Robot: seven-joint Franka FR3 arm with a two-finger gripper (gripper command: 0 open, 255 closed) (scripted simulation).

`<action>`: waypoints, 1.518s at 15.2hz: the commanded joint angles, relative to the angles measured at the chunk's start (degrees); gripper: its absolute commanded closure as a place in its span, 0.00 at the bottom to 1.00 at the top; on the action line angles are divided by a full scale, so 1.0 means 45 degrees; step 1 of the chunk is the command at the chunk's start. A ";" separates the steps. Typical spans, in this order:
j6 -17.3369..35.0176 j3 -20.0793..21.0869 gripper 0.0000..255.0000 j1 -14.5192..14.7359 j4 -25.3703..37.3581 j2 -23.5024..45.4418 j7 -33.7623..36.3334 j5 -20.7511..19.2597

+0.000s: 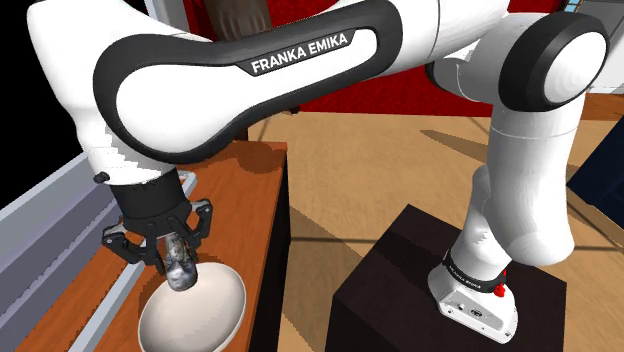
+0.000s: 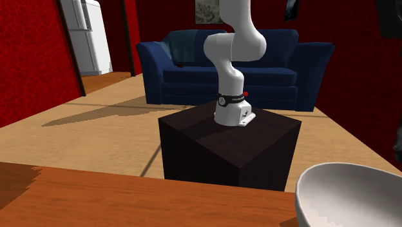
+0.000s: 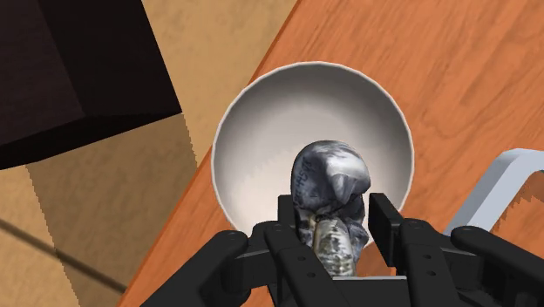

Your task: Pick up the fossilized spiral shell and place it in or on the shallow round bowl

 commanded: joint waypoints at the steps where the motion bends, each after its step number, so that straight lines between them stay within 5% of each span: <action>1: 0.0125 0.0082 1.00 0.0252 0.0057 0.0160 0.0355 -0.0093; 16: 0.2490 -0.0033 1.00 0.0245 -0.1863 0.0653 0.0271 -0.0281; 23: 0.2525 -0.0036 1.00 0.0247 -0.1886 0.0665 0.0271 -0.0286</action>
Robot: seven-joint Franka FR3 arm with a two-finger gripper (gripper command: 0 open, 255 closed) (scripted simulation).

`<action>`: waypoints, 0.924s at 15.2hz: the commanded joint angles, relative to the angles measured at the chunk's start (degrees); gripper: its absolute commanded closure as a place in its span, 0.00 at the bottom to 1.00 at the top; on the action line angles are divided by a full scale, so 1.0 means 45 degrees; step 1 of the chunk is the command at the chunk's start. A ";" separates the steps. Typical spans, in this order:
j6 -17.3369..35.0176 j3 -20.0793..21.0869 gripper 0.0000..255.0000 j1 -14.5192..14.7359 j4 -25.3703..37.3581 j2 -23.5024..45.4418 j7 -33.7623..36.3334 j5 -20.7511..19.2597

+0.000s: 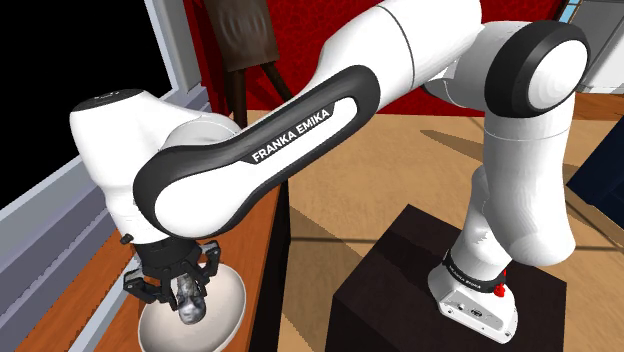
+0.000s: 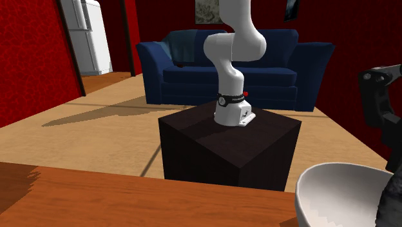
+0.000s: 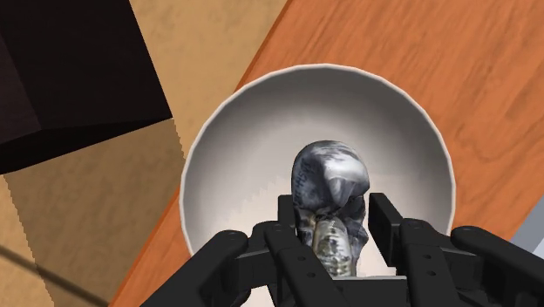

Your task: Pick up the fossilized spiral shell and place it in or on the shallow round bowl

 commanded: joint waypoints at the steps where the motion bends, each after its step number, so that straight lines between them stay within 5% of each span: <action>1: 0.0003 0.0000 1.00 0.0000 0.0000 -0.0003 0.0000 0.0000; 2: 0.0001 0.0000 0.00 0.0000 0.0002 -0.0002 0.0000 0.0000; 7: 0.0001 0.0000 0.00 -0.0001 0.0001 -0.0004 -0.0001 0.0001; 11: -0.1466 0.0045 0.00 -0.0117 0.1092 -0.0402 -0.0107 0.0170; 14: -0.1466 0.0045 0.00 -0.0117 0.1092 -0.0402 -0.0107 0.0170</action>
